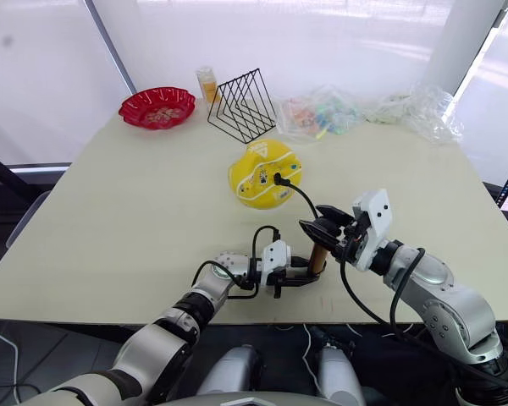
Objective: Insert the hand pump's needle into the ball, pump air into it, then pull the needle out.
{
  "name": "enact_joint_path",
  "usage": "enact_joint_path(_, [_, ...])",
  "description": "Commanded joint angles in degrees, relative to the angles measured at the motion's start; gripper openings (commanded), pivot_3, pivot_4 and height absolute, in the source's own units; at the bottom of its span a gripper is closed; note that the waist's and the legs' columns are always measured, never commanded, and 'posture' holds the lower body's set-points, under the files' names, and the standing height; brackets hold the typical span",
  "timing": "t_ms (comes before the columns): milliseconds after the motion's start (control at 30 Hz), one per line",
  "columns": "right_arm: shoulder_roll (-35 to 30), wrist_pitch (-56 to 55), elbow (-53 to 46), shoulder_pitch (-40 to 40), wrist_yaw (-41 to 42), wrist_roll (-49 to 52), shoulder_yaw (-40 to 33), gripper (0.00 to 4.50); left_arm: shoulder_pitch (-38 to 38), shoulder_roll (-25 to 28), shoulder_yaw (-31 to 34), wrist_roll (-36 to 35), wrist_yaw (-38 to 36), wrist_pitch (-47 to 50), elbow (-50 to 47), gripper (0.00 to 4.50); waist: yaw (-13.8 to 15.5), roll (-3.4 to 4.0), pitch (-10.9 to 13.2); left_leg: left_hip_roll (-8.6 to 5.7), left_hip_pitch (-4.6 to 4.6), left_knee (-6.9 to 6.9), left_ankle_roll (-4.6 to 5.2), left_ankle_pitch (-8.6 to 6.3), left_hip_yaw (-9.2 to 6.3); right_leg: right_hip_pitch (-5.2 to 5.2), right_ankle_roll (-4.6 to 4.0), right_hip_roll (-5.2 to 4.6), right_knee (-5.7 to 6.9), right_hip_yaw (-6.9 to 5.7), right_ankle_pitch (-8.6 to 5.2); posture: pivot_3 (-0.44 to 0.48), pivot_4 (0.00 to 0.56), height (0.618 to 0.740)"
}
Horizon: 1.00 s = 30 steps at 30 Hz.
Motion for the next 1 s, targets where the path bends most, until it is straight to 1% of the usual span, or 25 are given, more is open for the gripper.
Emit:
enact_joint_path(33, [-2.1, 3.0, -1.4, -2.4, 0.9, 5.5, -6.0, 2.02, 2.8, 1.9, -2.9, 4.5, -1.6, 3.5, 4.6, 1.11, 0.0, 0.05, 0.1, 0.0, -0.02, 0.0, 0.0, 0.0, -0.01, -0.01, 0.0, 0.0, -0.01, 0.0, 0.0, 0.0, 0.15, 0.737])
enact_joint_path(133, [-4.7, 6.4, -2.5, -6.4, 0.5, 11.9, -11.1, 2.02, 2.9, 2.0, -2.9, 4.5, -2.2, 3.7, 4.7, 1.11, 0.0, 0.28, 0.3, -0.02, -0.1, 0.0, 0.0, 0.0, 0.01, -0.06, 0.01, -0.03, -0.05, 0.0, 0.01, 0.0, 0.15, 0.737])
enact_joint_path(233, [-6.7, 8.5, -2.3, -9.7, -0.5, 16.1, -14.2, 2.02, 3.0, 2.1, -2.8, 4.5, -2.5, 3.7, 4.8, 1.11, 0.1, 0.28, 0.3, -0.02, -0.16, -0.02, 0.0, 0.0, -0.06, -0.1, 0.01, -0.01, -0.08, -0.06, 0.01, 0.0, 0.15, 0.737])
enact_joint_path(367, [-12.2, 11.5, 0.0, -17.9, -2.4, 23.1, -20.3, 2.02, 2.9, 2.4, -2.9, 4.7, -3.0, 3.6, 5.0, 1.11, 0.1, 0.37, 0.4, -0.02, -0.26, -0.04, 0.0, 0.0, -0.1, -0.13, 0.01, -0.02, -0.17, -0.12, 0.01, 0.0, 0.15, 0.737])
enact_joint_path(533, [-16.0, 12.9, 2.2, -22.8, -4.3, 27.8, -23.6, 2.02, 3.0, 2.5, -3.0, 4.8, -3.1, 3.6, 5.0, 1.11, 0.1, 0.35, 0.4, -0.02, -0.42, -0.03, 0.0, 0.0, -0.1, -0.16, 0.0, -0.04, -0.31, -0.25, 0.02, 0.0, 0.15, 0.737])
enact_joint_path(600, [-16.4, 13.2, 2.1, -23.3, -5.2, 28.8, -23.4, 2.02, 3.1, 2.5, -3.0, 4.8, -3.2, 3.6, 4.9, 1.11, 0.1, 0.4, 0.4, -0.02, -0.5, -0.03, 0.0, 0.0, -0.1, -0.21, 0.0, -0.04, -0.34, -0.28, 0.03, 0.0, 0.15, 0.737])
enact_joint_path(633, [-15.6, 13.1, 1.2, -21.9, -5.4, 27.6, -21.9, 2.02, 3.2, 2.5, -3.0, 4.8, -3.2, 3.7, 4.8, 1.11, 0.1, 0.42, 0.4, -0.03, -0.52, -0.03, 0.01, 0.0, -0.1, -0.23, 0.02, -0.05, -0.34, -0.28, 0.04, 0.0, 0.15, 0.737])
enact_joint_path(733, [-11.3, 11.5, -0.5, -17.0, -6.2, 22.2, -16.5, 2.02, 3.5, 2.5, -3.0, 4.8, -3.2, 3.6, 4.5, 1.11, 0.1, 0.4, 0.4, -0.03, -0.54, -0.03, 0.01, 0.0, -0.12, -0.23, 0.18, -0.05, -0.35, -0.32, 0.13, 0.0, 0.15, 0.737])
enact_joint_path(800, [-8.9, 10.2, -0.4, -14.4, -5.9, 19.6, -14.3, 2.02, 3.6, 2.5, -3.0, 4.7, -3.3, 3.6, 4.4, 1.11, 0.1, 0.36, 0.4, -0.03, -0.53, -0.04, 0.01, 0.0, -0.16, -0.21, 0.21, -0.03, -0.35, -0.36, 0.15, 0.0, 0.15, 0.737])
enact_joint_path(933, [-5.4, 7.2, 0.4, -8.5, -4.1, 12.2, -8.8, 2.02, 3.8, 2.7, -3.0, 4.7, -3.4, 3.6, 4.2, 1.11, 0.0, 0.33, 0.3, -0.02, -0.48, -0.04, 0.01, 0.0, -0.36, -0.18, 0.2, -0.01, -0.34, -0.36, 0.14, 0.0, 0.15, 0.737])
enact_joint_path(1000, [-4.7, 5.7, 1.2, -6.8, -3.1, 8.8, -6.7, 2.02, 3.8, 2.7, -3.0, 4.7, -3.3, 3.6, 4.2, 1.11, 0.0, 0.32, 0.2, -0.02, -0.43, -0.06, 0.01, 0.0, -0.36, -0.16, 0.2, -0.01, -0.35, -0.36, 0.14, 0.0, 0.15, 0.737])
